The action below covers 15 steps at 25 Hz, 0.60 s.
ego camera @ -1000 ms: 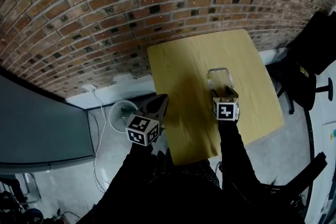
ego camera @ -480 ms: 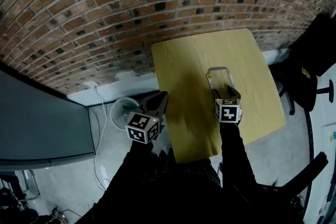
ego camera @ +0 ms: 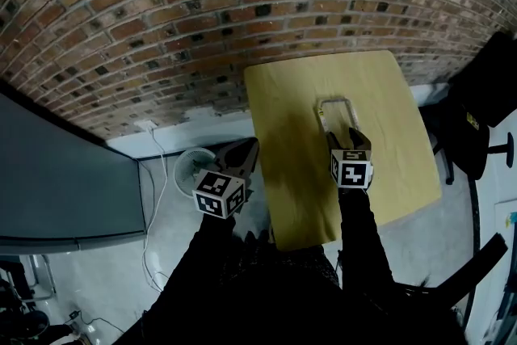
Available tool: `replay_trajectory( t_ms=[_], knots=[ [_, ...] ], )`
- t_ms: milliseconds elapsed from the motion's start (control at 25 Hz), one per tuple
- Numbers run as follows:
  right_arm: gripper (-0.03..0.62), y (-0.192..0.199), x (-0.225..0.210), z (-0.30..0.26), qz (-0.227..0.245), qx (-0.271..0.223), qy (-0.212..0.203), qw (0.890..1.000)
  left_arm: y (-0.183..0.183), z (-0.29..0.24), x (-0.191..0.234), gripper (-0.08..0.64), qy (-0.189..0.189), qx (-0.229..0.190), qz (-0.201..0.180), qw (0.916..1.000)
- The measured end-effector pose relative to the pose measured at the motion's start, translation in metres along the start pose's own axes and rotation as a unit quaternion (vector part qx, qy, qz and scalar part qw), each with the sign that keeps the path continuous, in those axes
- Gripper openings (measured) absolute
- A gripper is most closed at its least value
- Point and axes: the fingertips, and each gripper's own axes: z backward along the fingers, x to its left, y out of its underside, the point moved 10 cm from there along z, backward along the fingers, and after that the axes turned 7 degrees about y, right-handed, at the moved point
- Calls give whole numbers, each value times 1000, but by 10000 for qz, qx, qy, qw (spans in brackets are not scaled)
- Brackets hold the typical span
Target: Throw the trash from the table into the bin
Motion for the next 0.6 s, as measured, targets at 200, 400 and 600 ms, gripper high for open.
replay_trajectory(
  t_ms=[200,400,600],
  knots=[
    [255,-18,18,-3,60,-161,-114,9998,-1,15,10,5,-118,-76,29,9999],
    [255,-38,49,-3,204,-321,-328,9987,-3,40,25,5,-315,-187,74,9993],
    [255,-56,87,-2,362,-421,-537,9970,-4,71,42,5,-563,-310,122,9979]
  ],
)
